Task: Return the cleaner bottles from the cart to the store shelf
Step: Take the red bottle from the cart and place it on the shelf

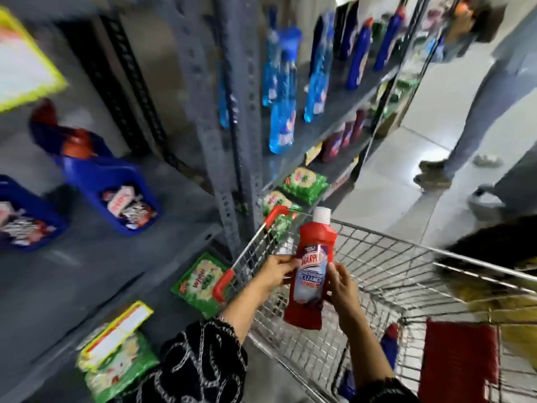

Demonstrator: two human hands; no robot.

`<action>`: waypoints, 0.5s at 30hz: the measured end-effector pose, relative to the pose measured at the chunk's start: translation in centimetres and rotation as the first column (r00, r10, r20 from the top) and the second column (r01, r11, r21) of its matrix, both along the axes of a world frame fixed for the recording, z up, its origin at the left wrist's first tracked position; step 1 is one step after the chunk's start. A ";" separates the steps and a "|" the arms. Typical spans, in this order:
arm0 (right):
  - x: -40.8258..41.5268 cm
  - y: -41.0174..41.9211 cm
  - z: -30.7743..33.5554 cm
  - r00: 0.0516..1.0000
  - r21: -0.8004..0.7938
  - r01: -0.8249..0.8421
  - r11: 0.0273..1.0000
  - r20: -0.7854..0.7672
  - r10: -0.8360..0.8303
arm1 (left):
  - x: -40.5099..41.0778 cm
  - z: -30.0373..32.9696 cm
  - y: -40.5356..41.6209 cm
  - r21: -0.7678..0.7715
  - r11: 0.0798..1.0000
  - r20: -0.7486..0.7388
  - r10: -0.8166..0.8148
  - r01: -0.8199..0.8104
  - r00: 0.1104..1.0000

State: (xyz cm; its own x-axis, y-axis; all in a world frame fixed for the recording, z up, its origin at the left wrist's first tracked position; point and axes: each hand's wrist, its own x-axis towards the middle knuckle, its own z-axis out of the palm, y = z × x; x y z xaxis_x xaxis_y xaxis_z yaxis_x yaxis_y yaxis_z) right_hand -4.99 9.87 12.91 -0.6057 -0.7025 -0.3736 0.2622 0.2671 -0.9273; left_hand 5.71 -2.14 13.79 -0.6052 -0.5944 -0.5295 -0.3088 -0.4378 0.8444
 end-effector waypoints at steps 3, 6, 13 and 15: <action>3.4 0.3 5.6 0.997 -0.143 -0.068 0.987 -0.056 0.061 | 4.4 6.0 0.9 -0.085 0.994 -0.116 0.053 -0.063 0.992; 8.5 0.2 10.0 0.986 -0.233 -0.156 0.960 -0.089 0.139 | 11.0 10.7 1.8 -0.197 0.969 -0.181 0.114 -0.150 0.977; 24.5 -1.0 14.8 0.918 -0.281 -0.390 0.877 -0.190 0.348 | 30.3 16.9 5.4 -0.305 0.883 -0.192 0.310 -0.357 0.931; 29.6 -0.7 15.1 0.876 -0.266 -0.476 0.838 -0.225 0.426 | 36.1 17.5 7.1 -0.324 0.840 -0.173 0.400 -0.435 0.900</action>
State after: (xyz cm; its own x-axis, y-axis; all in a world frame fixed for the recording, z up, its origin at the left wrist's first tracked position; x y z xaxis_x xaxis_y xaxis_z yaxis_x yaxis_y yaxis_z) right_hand 24.60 9.20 28.00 -0.2240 -0.9742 -0.0268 0.0328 0.0200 -0.9993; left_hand 41.79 4.93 31.28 -0.2943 -0.9356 -0.1949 -0.0740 -0.1810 0.9807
